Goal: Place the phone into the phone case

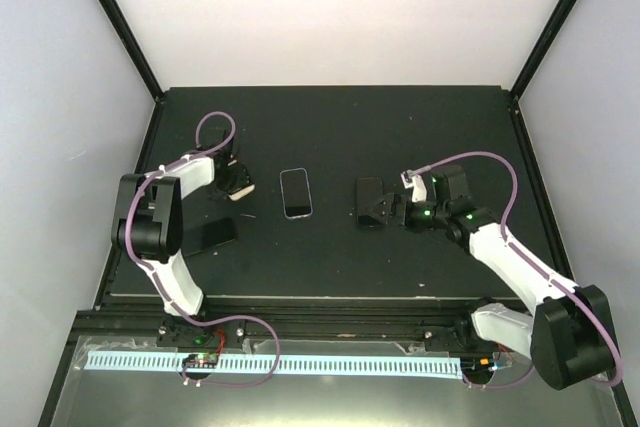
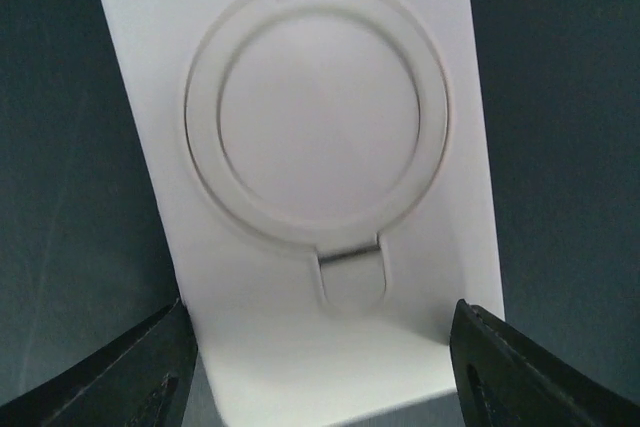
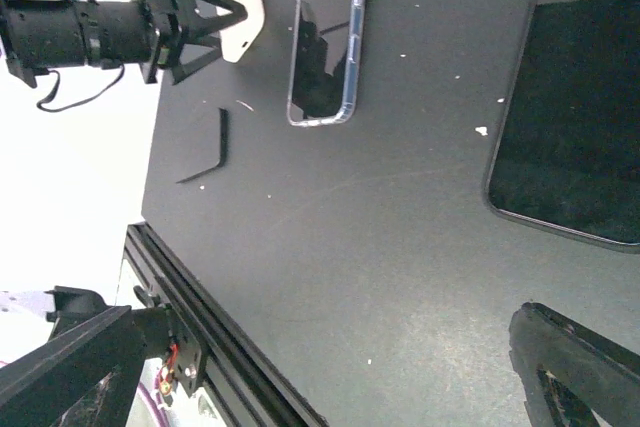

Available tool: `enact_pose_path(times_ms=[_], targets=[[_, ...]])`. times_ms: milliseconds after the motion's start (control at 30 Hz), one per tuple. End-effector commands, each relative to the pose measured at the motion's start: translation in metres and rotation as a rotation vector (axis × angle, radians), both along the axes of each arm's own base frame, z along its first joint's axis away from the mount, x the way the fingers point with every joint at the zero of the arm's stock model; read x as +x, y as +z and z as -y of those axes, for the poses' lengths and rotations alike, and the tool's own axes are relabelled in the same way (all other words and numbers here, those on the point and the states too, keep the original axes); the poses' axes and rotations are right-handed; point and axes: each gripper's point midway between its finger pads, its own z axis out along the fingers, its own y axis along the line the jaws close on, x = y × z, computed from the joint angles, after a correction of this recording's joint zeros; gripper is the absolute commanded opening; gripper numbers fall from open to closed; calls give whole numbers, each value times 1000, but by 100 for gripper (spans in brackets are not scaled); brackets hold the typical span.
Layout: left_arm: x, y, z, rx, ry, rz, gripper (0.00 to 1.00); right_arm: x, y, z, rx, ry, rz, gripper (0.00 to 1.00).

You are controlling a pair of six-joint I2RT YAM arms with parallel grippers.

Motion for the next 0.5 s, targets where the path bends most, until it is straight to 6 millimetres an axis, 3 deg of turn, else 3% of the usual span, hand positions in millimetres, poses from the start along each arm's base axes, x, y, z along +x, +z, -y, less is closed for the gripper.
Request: enact_pose_path(times_ms=[0,133,300,467], targets=[[-11,15,16,-91,-36,29,71,-6,20,-5,65,23,46,100],[-11,23,10,-63,-15,57,74,-9,30,-4,79,21,66,100],[-1,26,1,-15,41,18,98,-14,35,-1,92,2,89,100],[8,20,0,-17,68,-23,99,-19,35,1,95,-2,96,100]])
